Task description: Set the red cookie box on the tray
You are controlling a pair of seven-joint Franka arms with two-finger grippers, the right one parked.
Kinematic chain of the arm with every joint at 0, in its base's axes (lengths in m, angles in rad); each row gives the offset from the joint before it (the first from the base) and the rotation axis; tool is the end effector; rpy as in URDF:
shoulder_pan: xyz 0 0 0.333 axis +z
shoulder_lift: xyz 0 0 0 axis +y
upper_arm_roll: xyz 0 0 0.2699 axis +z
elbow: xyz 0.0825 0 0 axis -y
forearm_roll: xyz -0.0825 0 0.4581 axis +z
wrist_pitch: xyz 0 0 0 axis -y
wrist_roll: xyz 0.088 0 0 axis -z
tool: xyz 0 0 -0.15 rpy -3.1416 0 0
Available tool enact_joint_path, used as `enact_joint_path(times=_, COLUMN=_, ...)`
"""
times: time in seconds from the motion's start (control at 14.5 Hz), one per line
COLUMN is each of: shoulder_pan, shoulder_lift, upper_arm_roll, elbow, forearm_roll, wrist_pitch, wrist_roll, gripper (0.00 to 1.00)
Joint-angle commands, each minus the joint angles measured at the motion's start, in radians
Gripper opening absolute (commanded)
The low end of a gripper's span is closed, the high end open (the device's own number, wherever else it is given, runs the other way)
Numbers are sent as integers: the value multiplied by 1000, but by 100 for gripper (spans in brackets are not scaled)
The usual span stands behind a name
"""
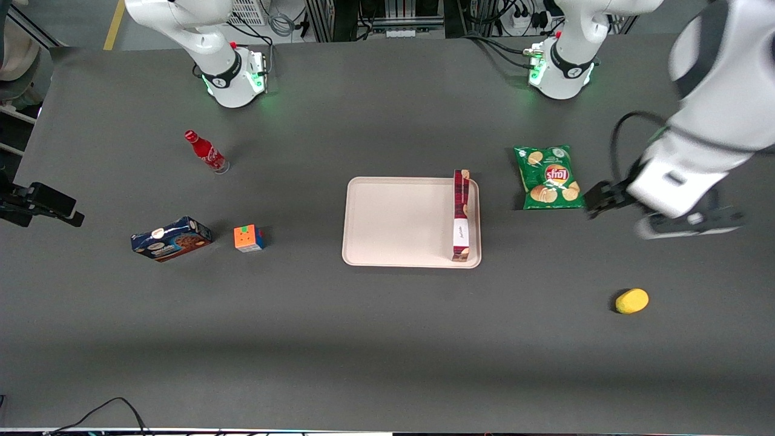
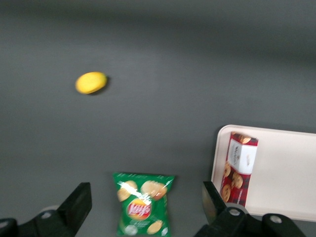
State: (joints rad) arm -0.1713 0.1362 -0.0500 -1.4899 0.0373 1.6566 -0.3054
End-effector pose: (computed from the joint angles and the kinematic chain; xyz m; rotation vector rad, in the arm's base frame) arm 0.6579 -0.1411 0.4992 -3.1170 -0.1279 -0.0585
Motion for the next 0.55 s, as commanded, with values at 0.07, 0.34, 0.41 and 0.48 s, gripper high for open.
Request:
enact_joint_path(times=0.07, shoulder_pan=-16, shoulder_lift=-12, upper_arm_roll=131, elbow=120, forearm_roll=-23, wrist_pitch=-136, wrist_roll=225, gripper=100)
enact_joint_path(times=0.34, shoulder_pan=-16, shoulder_lift=-38, upper_arm_roll=160, elbow=117, forearm_roll=-17, wrist_pitch=-169, wrist_roll=262, gripper=100)
enact_joint_path(times=0.41, shoulder_pan=-16, shoulder_lift=-37, upper_arm_roll=160, elbow=116, forearm_roll=-16, wrist_pitch=-166, wrist_roll=264, gripper=100)
enact_joint_path(times=0.48, shoulder_pan=-16, shoulder_lift=-35, upper_arm_roll=160, elbow=114, forearm_roll=-16, wrist_pitch=-161, wrist_roll=270, gripper=100)
